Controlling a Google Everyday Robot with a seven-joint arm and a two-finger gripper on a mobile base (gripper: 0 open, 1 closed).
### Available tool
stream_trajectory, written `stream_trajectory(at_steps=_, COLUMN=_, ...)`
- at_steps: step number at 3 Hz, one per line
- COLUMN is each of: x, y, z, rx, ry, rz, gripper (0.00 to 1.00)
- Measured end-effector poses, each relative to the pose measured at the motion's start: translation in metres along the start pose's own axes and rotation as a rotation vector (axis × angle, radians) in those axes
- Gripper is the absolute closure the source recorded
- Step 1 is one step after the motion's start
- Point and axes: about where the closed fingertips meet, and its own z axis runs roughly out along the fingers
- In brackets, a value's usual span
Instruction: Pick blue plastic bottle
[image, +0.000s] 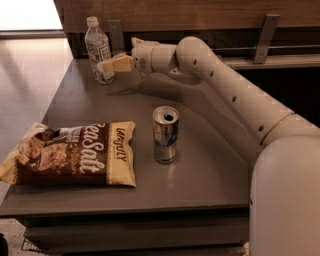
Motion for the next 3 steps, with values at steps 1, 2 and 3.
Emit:
stream_trajectory(at_steps=1, x=-0.003, y=0.003, z=0.028, rx=-0.039, ry=-0.016, rz=0.004, gripper=0.00)
stream_trajectory(at_steps=2, x=-0.006, y=0.006, z=0.045, rx=-0.063, ry=-0.027, rz=0.005, gripper=0.00)
stream_trajectory(at_steps=3, x=-0.006, y=0.008, z=0.047, rx=-0.068, ry=-0.028, rz=0.005, gripper=0.15)
